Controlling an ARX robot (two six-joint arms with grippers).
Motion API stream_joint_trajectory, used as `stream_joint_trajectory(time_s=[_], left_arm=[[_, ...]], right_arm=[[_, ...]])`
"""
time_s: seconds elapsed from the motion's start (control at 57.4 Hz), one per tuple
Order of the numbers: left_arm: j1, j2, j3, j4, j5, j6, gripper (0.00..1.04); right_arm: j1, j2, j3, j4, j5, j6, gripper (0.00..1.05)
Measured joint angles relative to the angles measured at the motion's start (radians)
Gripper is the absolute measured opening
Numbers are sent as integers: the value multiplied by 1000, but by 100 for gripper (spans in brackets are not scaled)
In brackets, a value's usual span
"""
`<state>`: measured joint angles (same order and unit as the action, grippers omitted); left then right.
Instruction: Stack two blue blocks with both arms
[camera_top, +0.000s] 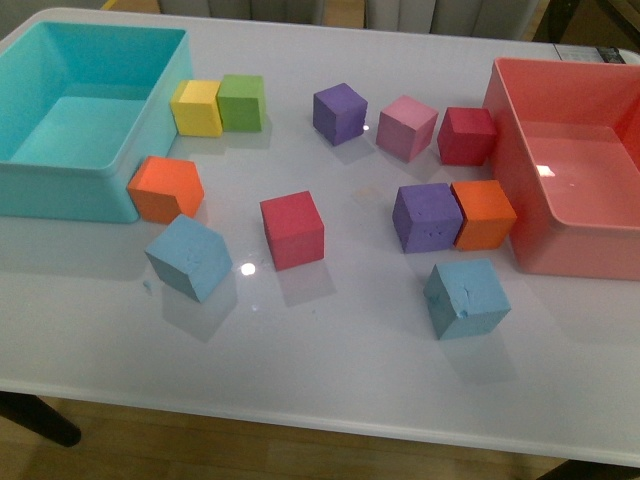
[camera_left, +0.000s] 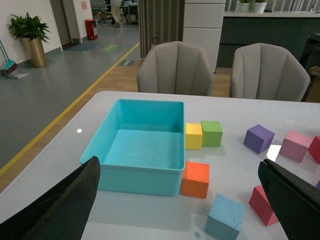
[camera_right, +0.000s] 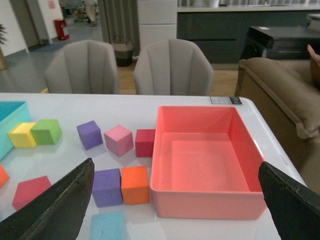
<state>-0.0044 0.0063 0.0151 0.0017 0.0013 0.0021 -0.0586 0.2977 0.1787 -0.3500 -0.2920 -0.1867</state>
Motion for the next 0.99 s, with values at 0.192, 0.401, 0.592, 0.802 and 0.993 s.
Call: stream_joint_trajectory(time_s=[0.192,0.401,0.592,0.802,0.993], left_arm=[[0,-1,0,0,-2,0,96],[0,-1,0,0,-1,0,96],[0,-1,0,0,-2,0,96],[0,-1,0,0,-1,0,96],[0,-1,0,0,-1,0,96]], right_arm=[[124,536,48,232,54,-193,96],[220,1082,182,604,165,-201,96],[260,1449,339,662,202,-89,96],[302,1621,449,666,246,73,96],[335,1713,538,662,277,152,96]])
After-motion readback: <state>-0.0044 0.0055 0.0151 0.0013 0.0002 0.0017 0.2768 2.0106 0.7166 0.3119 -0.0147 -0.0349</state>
